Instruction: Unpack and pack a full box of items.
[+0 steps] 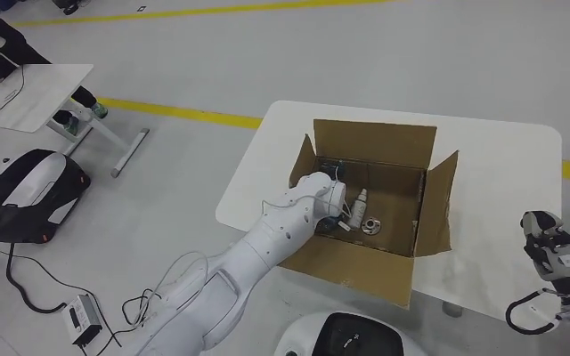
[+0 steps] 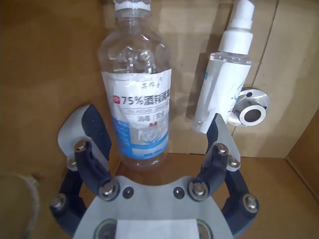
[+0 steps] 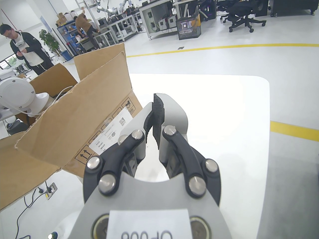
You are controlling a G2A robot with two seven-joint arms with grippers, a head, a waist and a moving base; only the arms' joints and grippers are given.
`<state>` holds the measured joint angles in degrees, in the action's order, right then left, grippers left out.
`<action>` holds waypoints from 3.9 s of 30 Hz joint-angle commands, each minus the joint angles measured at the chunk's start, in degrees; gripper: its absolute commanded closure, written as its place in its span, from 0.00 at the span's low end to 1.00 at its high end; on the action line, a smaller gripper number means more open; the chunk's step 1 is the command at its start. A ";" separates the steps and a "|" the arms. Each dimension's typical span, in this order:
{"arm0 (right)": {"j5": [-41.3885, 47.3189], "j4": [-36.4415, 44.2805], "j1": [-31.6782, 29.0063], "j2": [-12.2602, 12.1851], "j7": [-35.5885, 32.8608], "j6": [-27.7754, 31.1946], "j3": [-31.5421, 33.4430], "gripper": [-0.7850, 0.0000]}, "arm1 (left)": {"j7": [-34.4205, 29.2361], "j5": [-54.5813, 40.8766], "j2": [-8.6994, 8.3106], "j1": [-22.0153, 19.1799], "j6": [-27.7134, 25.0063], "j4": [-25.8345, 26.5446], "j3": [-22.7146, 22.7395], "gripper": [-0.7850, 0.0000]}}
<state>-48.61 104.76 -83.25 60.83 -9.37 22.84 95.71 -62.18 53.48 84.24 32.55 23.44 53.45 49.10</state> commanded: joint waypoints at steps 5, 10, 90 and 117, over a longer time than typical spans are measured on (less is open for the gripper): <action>0.00 0.00 0.00 0.00 0.00 0.00 0.00 0.99 | 1.36 -0.12 0.94 -1.18 -0.33 -3.12 -0.90 0.00; 0.00 0.00 0.00 0.00 0.00 0.00 0.00 0.96 | 2.55 0.43 1.71 -2.11 0.10 -5.33 -1.68 0.00; 19.64 14.82 -2.61 -0.45 -23.86 -1.07 -7.94 0.07 | -11.39 13.88 -2.64 10.80 -9.56 30.03 14.41 1.00; 18.68 8.29 0.94 -0.26 -21.86 -11.15 -8.45 1.00 | -10.44 11.74 -2.66 11.67 -10.75 31.98 15.87 1.00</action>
<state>-30.57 113.34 -82.44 60.59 -31.75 11.87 86.30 -72.66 65.82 81.55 44.22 12.93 85.07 64.93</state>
